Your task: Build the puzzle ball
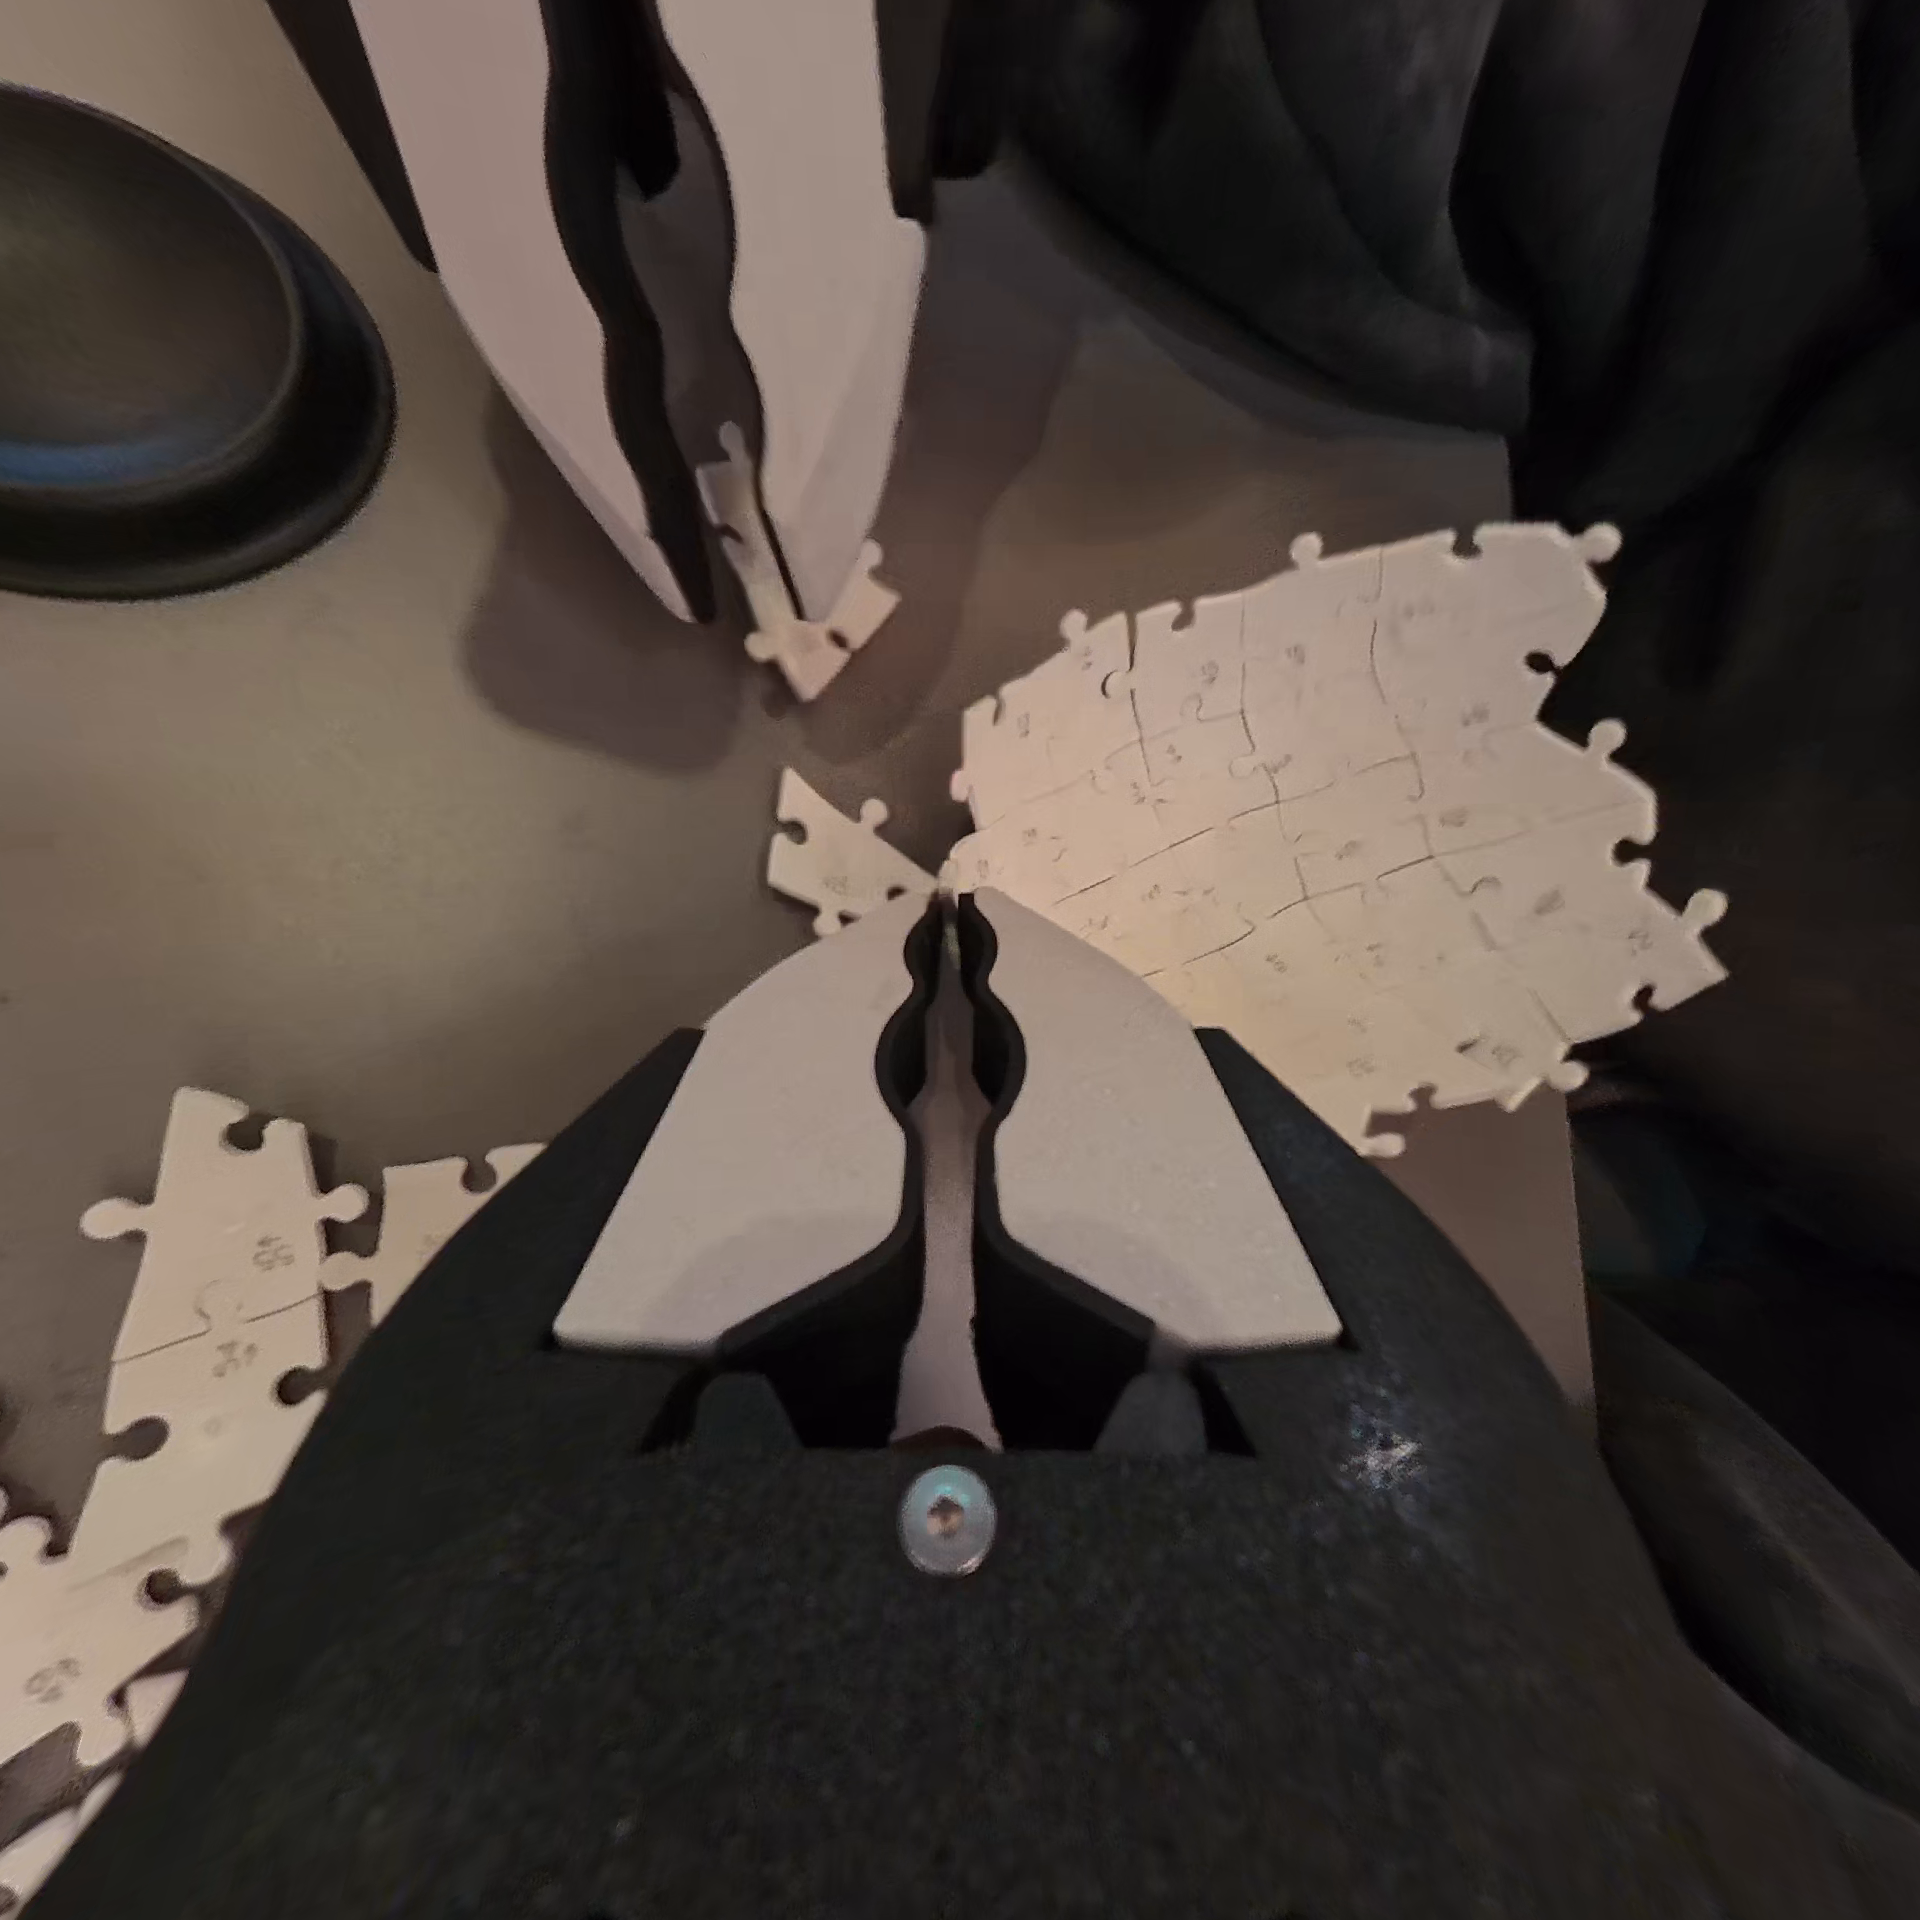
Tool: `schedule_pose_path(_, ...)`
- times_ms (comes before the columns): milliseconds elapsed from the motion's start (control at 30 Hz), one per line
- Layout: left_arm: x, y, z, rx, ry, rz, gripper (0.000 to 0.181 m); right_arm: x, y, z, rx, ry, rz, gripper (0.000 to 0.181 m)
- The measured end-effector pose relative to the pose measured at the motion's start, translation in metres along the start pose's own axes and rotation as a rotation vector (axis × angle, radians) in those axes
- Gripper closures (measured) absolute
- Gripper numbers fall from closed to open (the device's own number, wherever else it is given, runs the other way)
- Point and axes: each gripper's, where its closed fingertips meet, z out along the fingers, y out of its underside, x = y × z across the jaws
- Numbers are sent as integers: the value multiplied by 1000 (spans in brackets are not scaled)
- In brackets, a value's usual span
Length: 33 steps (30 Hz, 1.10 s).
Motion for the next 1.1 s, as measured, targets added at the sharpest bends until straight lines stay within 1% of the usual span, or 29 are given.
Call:
schedule_pose_path(133,5,7,-4,-30,19,2,179,10,-4,-7,16,94,-48,161)
schedule_pose_path(200,9,12,-6,-49,36,2,179,3,-11,-10,34,97,-96,157)
schedule_pose_path(267,10,15,-9,-54,48,-2,179,-11,-11,0,-34,63,-191,157)
schedule_pose_path(300,10,16,-10,-57,49,-7,179,-12,-10,8,-83,71,-246,157)
schedule_pose_path(367,9,19,-12,-56,53,-18,179,2,-6,23,-166,130,-320,157)
schedule_pose_path(400,8,20,-13,-58,54,-23,179,5,-5,29,-178,120,-322,157)
schedule_pose_path(500,6,21,-12,-61,58,-39,179,-8,-7,36,-139,-11,-262,162)
schedule_pose_path(600,6,21,-12,-61,55,-33,179,3,-4,36,-148,59,-295,161)
schedule_pose_path(833,6,22,-13,-60,58,-38,179,-12,8,40,-177,158,-364,164)
schedule_pose_path(1000,6,24,-13,-61,64,-46,179,-13,4,38,-141,202,-372,163)
schedule_pose_path(1033,6,24,-13,-62,66,-48,179,-10,0,37,-118,225,-382,161)
schedule_pose_path(1100,6,24,-13,-65,66,-48,179,-7,-8,37,-75,259,-408,151)
